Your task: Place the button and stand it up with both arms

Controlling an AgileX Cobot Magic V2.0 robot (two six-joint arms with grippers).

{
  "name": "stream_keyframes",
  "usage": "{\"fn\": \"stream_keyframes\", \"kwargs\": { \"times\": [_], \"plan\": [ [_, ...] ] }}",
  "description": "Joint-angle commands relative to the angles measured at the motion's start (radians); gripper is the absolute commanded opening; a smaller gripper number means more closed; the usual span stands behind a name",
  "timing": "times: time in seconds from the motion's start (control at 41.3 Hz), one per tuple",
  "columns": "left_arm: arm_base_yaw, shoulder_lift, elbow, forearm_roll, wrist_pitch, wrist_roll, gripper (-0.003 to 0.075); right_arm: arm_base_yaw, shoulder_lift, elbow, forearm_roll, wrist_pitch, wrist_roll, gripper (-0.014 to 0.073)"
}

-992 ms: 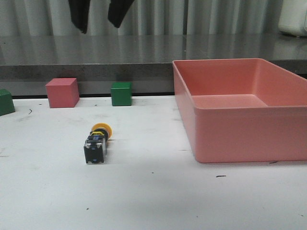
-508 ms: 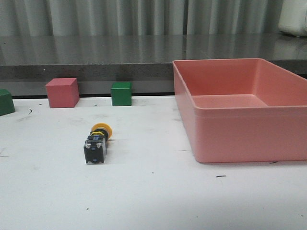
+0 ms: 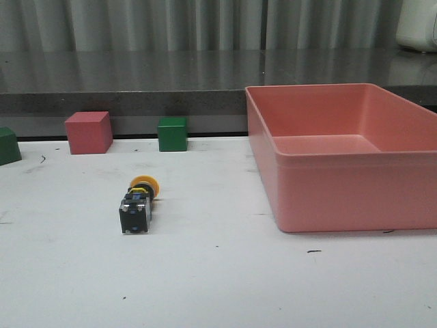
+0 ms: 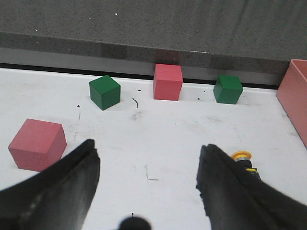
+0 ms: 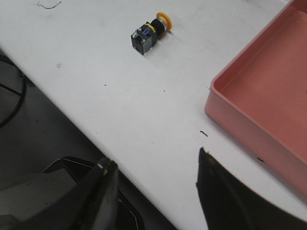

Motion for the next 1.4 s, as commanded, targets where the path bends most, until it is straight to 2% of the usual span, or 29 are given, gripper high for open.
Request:
{"fn": "stream_keyframes", "kwargs": {
  "times": [0.0,0.363,0.532,0.774,0.847,0.943,1.04,1.379],
  "plan": [
    [0.000,0.012,-0.031,-0.011,-0.083,0.001,0.0438,-0.005,-0.085,0.014,0.005,-0.060,-0.015,0.0405],
    [0.000,0.012,-0.031,-0.011,-0.083,0.001,0.0438,-0.005,-0.296,0.087,0.005,-0.046,-0.015,0.0403],
    [0.000,0.012,-0.031,-0.011,-0.132,0.001,0.0438,-0.005,-0.302,0.087,0.004,-0.046,-0.015,0.0403],
    [0.000,0.012,-0.053,-0.008,-0.123,0.003,0.0445,-0.005,-0.302,0.087,0.004,-0.046,-0.015,0.0403],
    [0.000,0.017,-0.085,-0.008,-0.101,0.042,0.0468,-0.005,-0.302,0.087,0.004,-0.046,-0.015,0.0403],
    [-0.005,0.040,-0.135,-0.010,-0.058,0.058,0.0545,-0.005,-0.302,0.087,0.004,-0.046,-0.015,0.0403],
    [-0.036,0.078,-0.178,-0.012,-0.006,0.058,0.0583,-0.005,-0.302,0.087,0.004,-0.046,-0.015,0.0403],
    [-0.266,0.264,-0.220,-0.014,0.037,0.058,0.0585,-0.005,-0.302,0.087,0.004,-0.046,-0.015,0.0403]
  ]
}}
